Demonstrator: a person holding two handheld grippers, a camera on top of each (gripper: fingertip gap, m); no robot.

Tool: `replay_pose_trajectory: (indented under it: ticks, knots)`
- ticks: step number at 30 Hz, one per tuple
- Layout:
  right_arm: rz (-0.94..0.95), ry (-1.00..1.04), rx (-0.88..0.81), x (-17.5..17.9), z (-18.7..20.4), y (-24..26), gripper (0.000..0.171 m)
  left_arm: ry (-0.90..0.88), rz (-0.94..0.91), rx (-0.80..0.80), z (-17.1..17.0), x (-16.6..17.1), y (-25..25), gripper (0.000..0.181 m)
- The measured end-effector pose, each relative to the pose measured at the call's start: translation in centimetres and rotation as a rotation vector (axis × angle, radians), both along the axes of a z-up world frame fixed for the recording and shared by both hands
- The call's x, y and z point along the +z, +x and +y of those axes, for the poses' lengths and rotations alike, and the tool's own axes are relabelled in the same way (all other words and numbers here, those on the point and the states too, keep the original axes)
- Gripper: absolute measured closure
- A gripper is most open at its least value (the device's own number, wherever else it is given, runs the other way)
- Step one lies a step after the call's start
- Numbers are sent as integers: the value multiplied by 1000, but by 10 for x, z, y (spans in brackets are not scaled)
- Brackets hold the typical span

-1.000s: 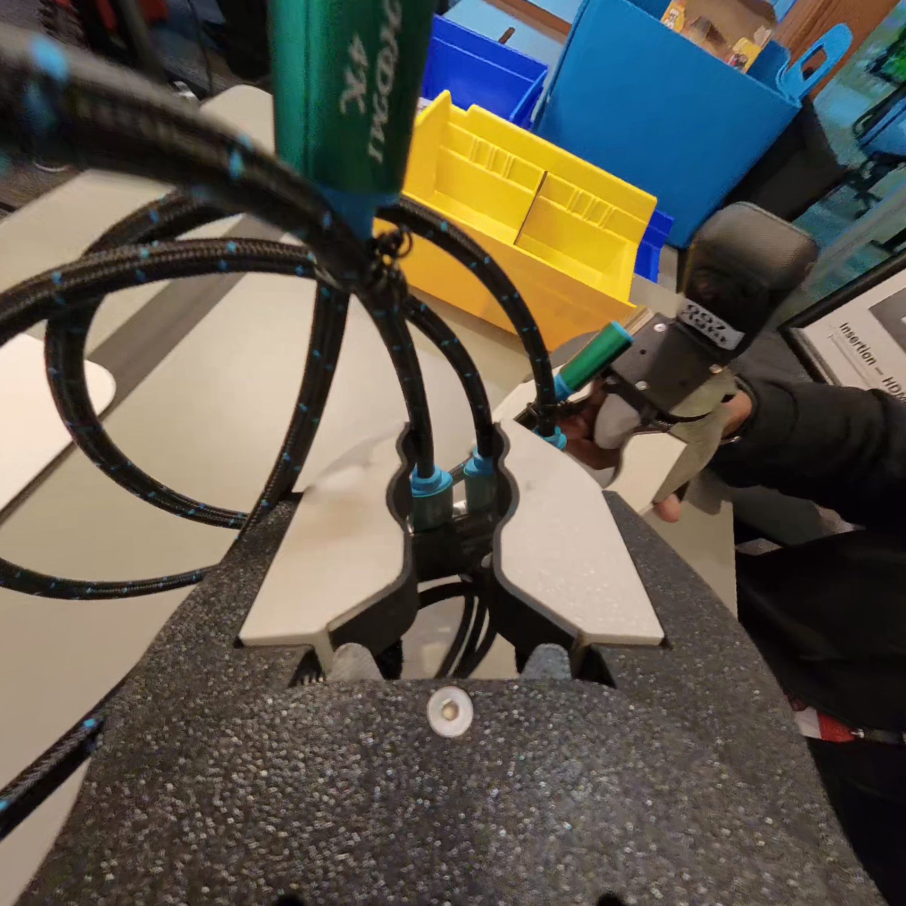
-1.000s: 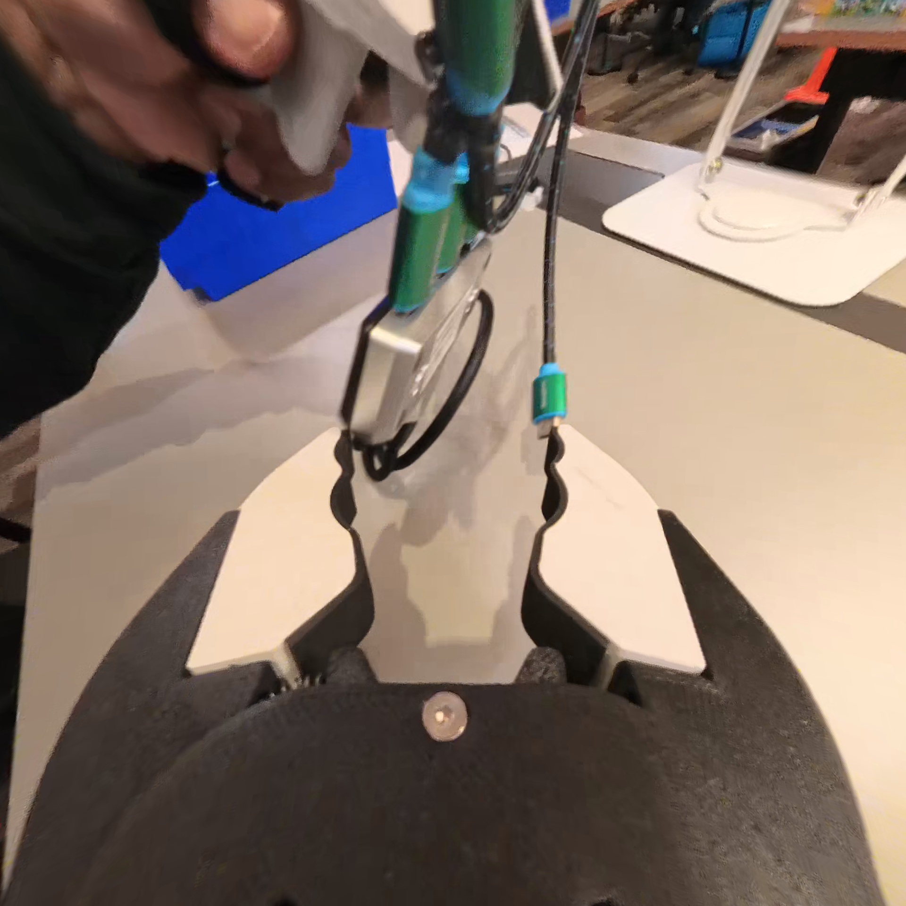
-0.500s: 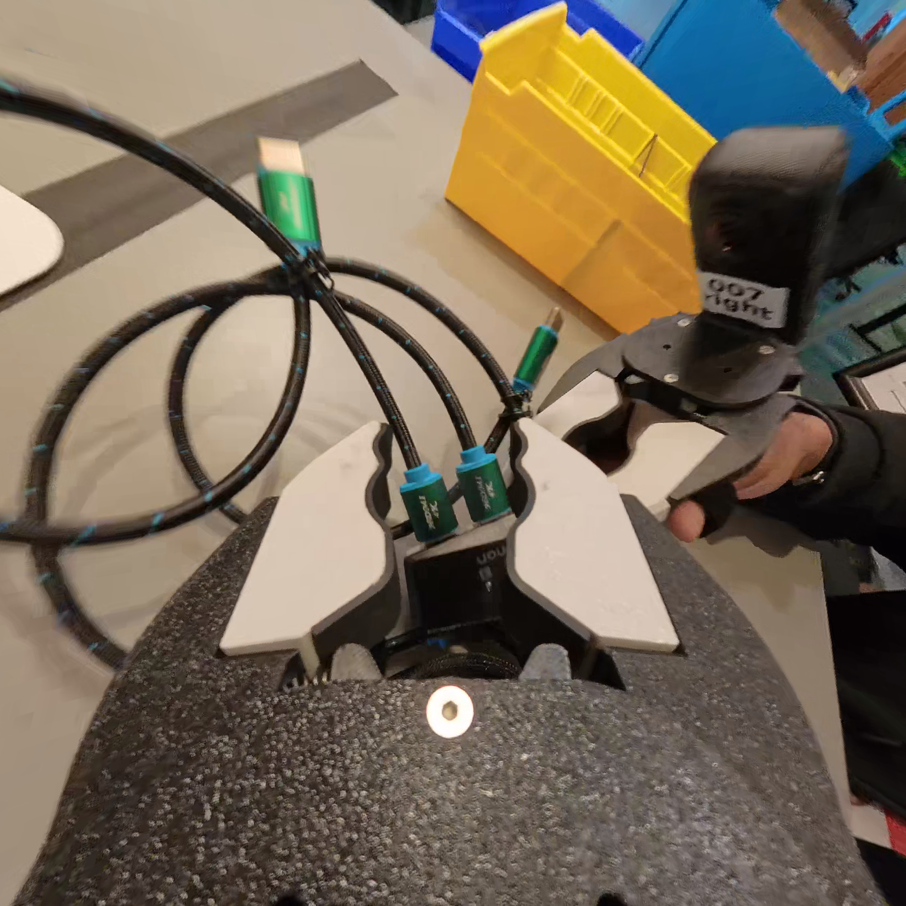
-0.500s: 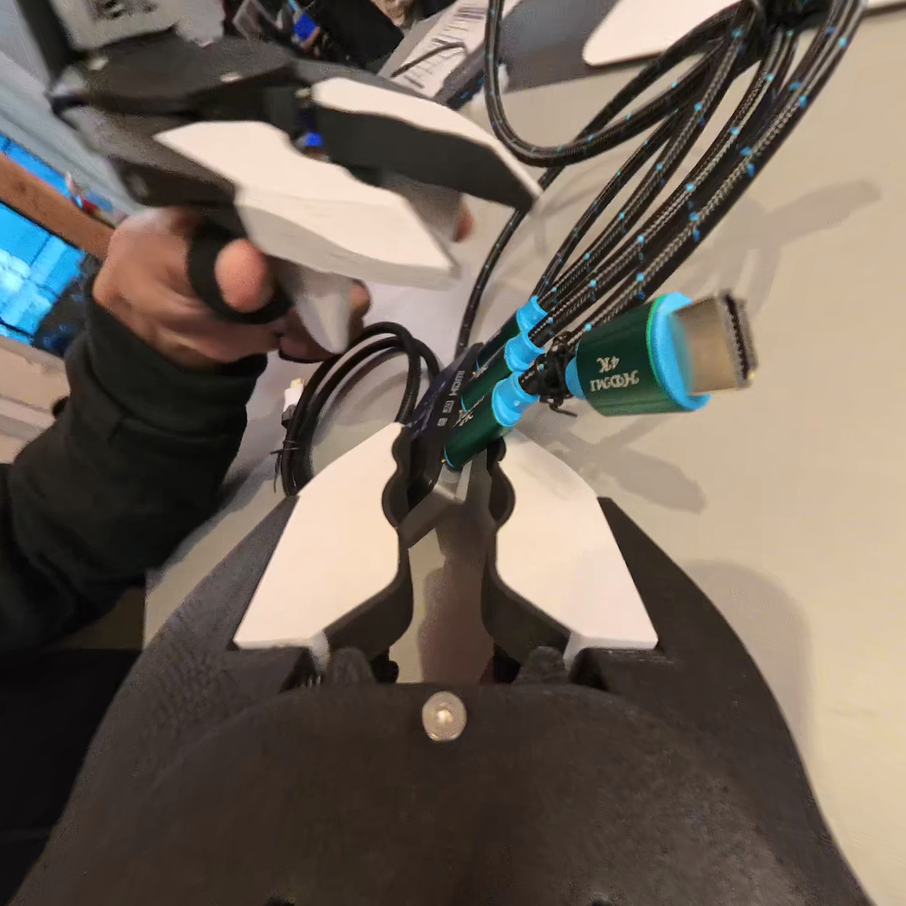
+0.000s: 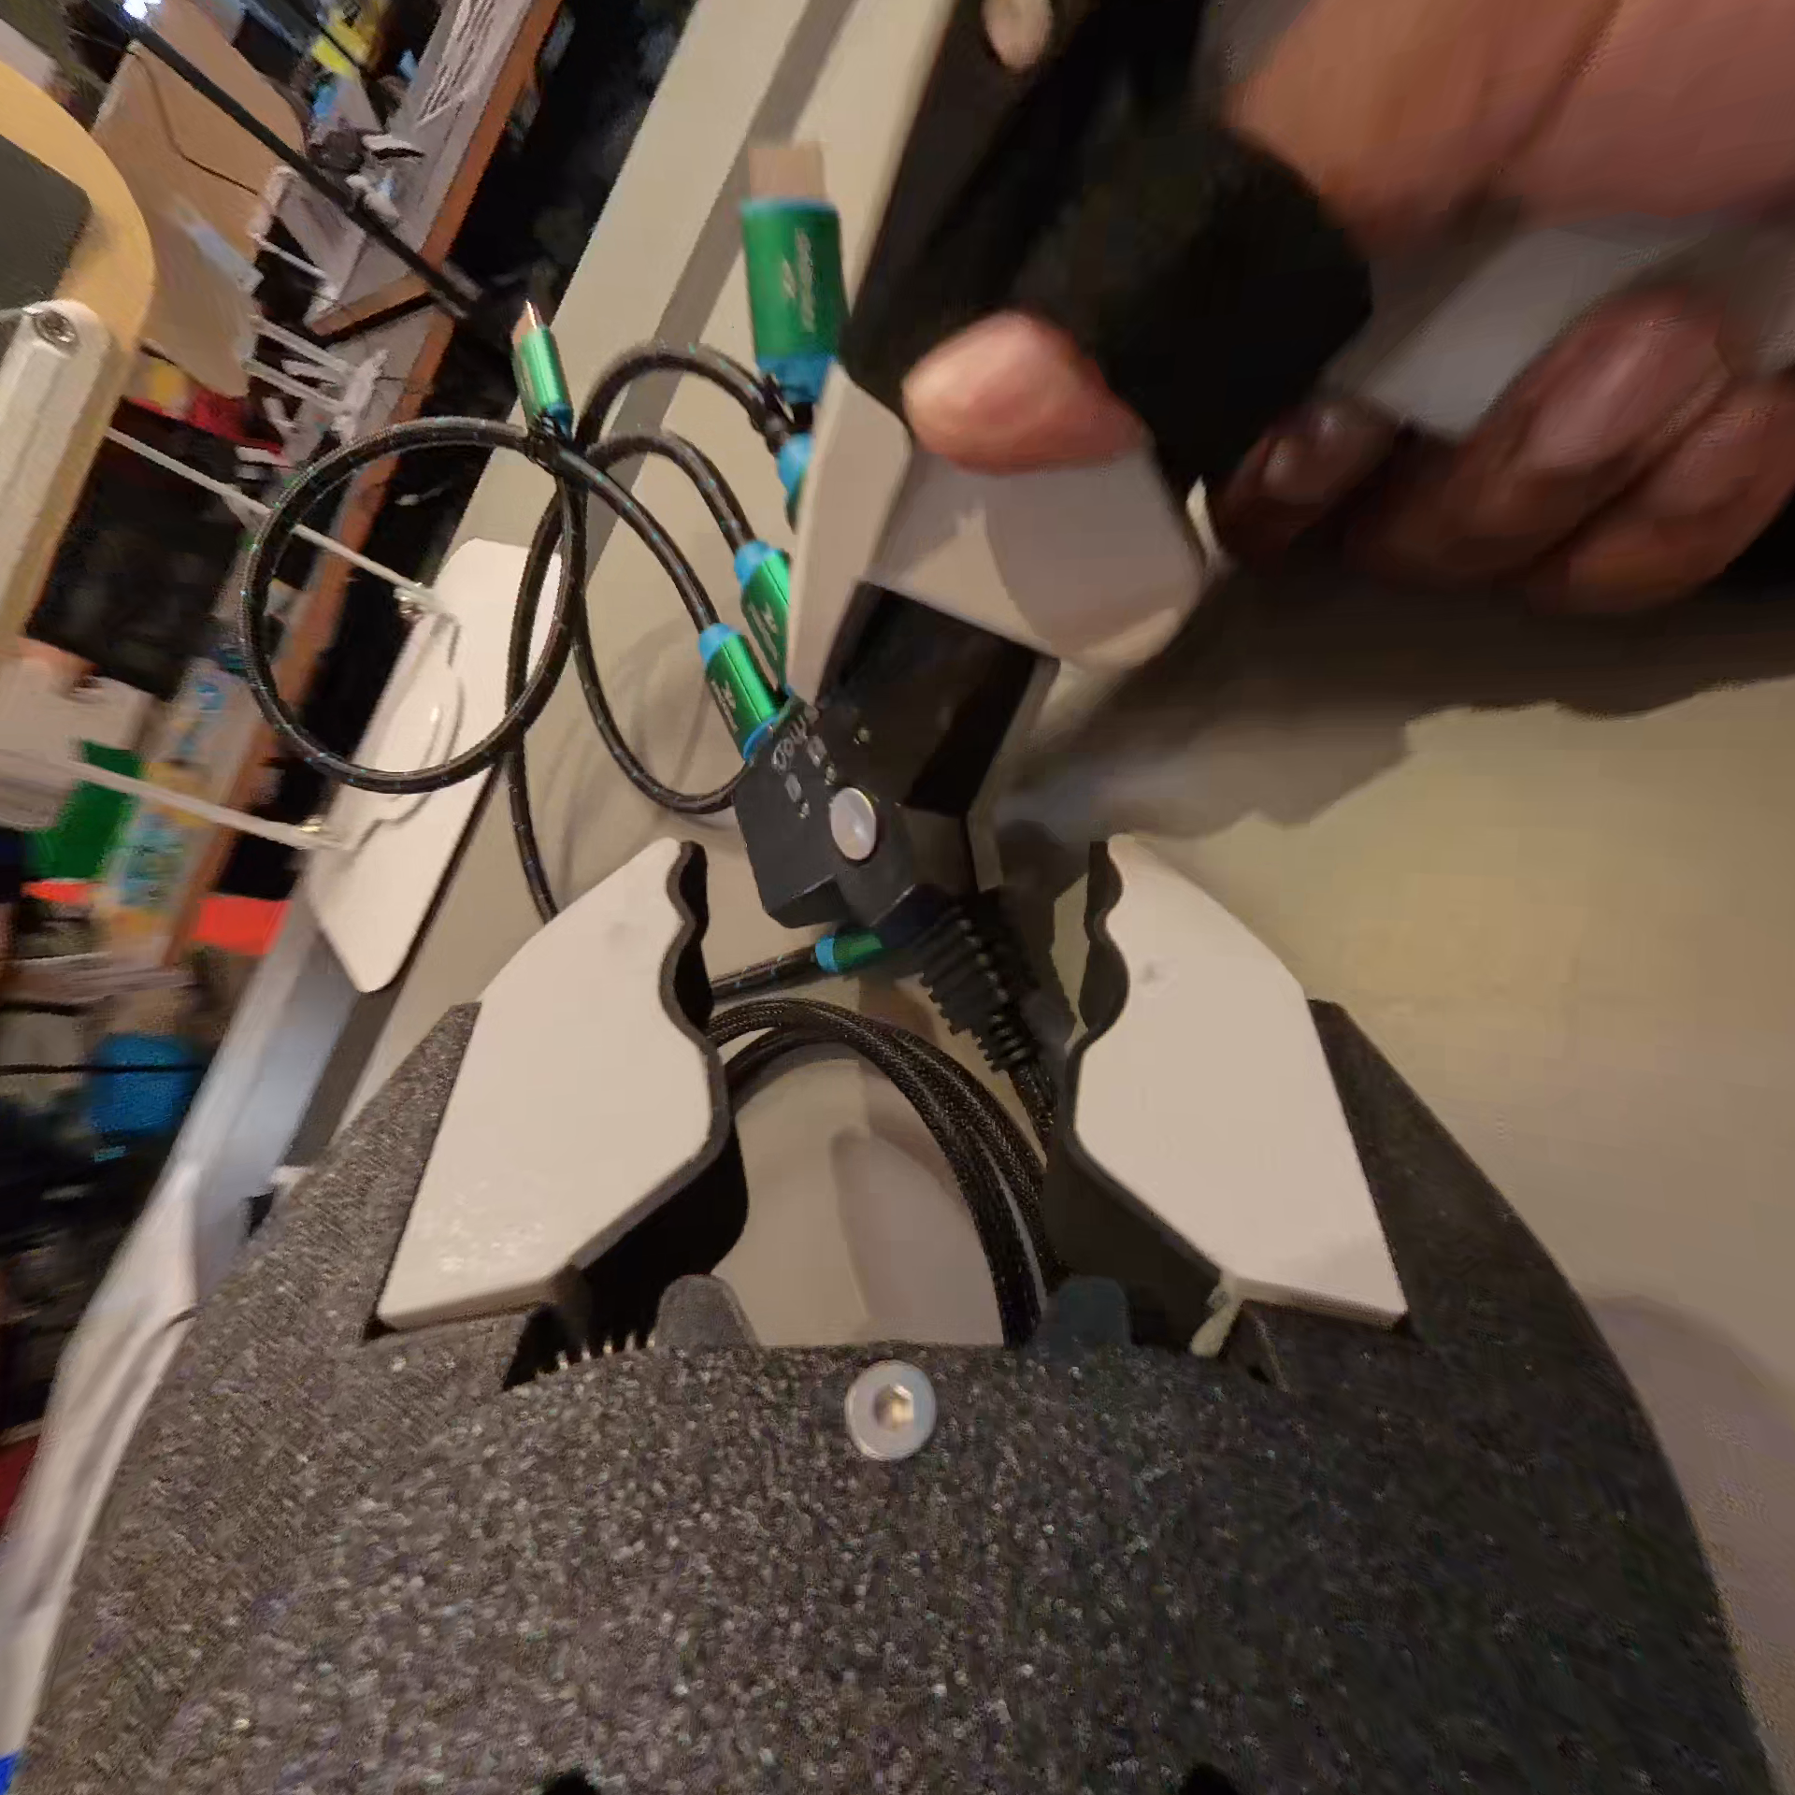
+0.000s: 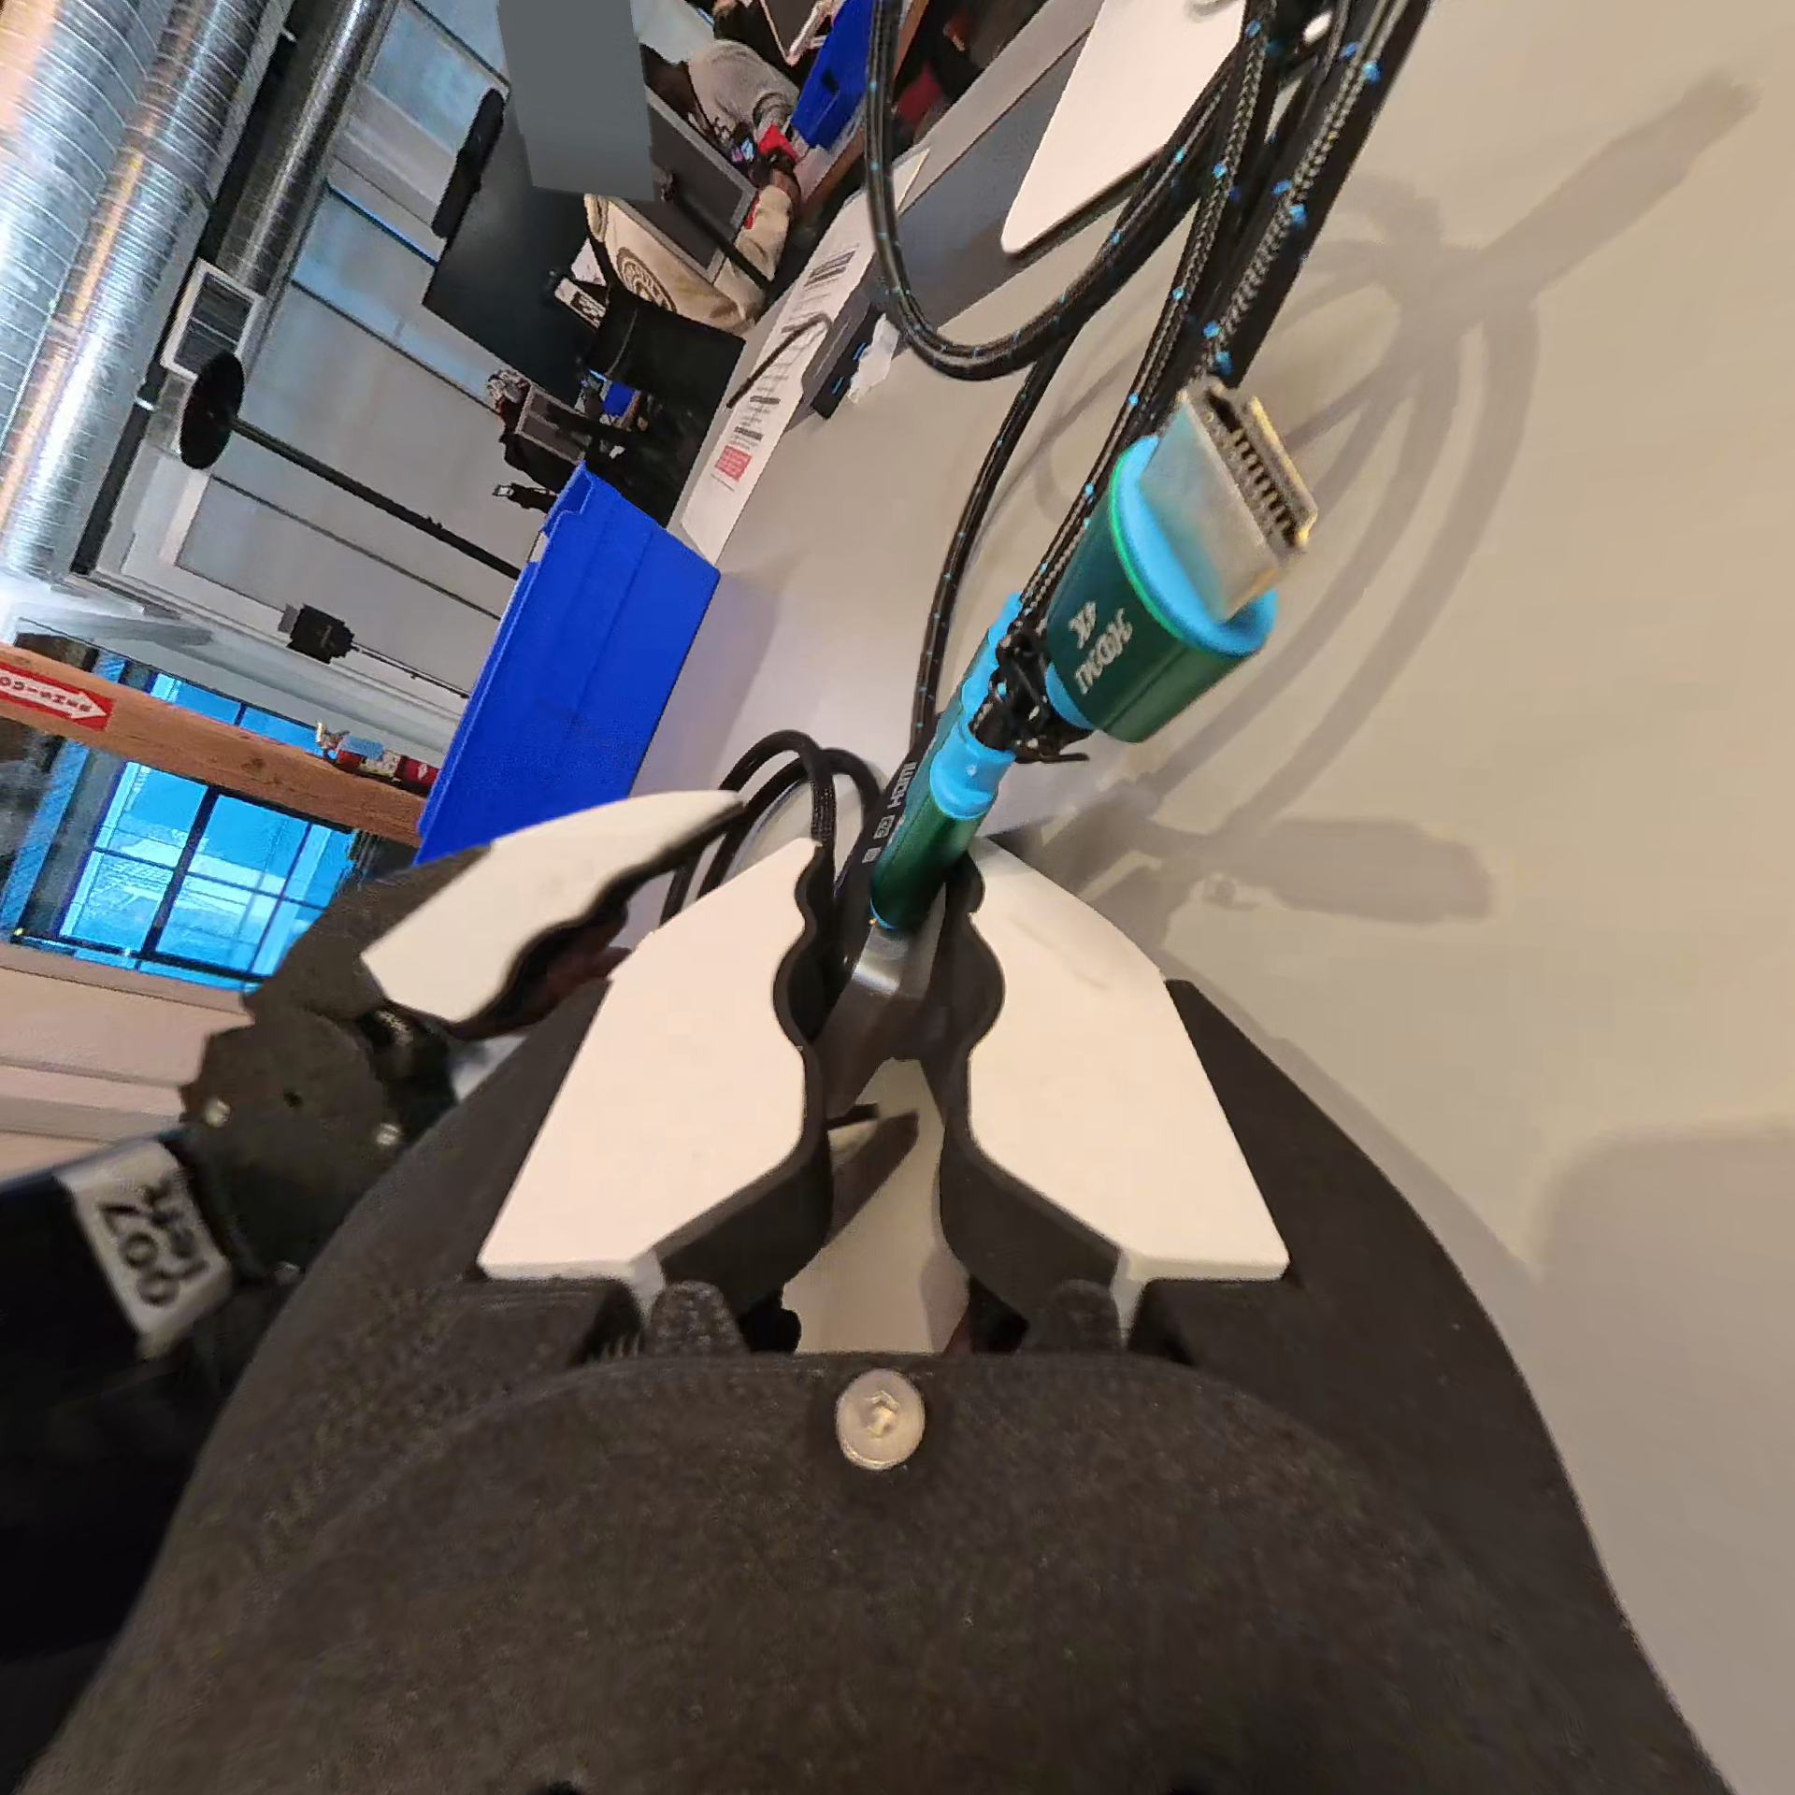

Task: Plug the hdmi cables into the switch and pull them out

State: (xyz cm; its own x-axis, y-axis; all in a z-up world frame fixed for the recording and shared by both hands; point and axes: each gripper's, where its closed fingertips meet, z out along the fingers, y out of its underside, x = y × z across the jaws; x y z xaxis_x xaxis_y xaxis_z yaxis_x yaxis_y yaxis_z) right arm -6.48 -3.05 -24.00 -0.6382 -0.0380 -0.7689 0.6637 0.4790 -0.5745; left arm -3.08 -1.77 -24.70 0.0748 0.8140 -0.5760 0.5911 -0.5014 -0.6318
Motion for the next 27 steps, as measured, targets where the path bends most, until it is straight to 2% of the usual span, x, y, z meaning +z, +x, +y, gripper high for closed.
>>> replay_pose_trajectory:
  ticks: [2,6,8,12,15,20,27]
  knots:
    - [-6,-3,9,0,2,5,148,-137,-42,13,-4,-10,0,106]
    - [-23,-10,30,1,8,13,148,-371,-24,-18,-5,-10,-8,131]
    - [-19,-8,44,1,10,17,147,-445,-7,-24,-6,-8,-11,137]
    - [-26,-25,66,3,13,20,145,-520,41,-55,-6,-4,-13,146]
    - [3,-34,155,3,18,27,136,-610,52,-93,-9,-2,-10,155]
    - [168,-55,233,3,27,33,128,-627,80,-165,-7,2,-5,156]
    - [165,-63,224,4,29,31,123,-665,113,-210,-5,7,-5,158]
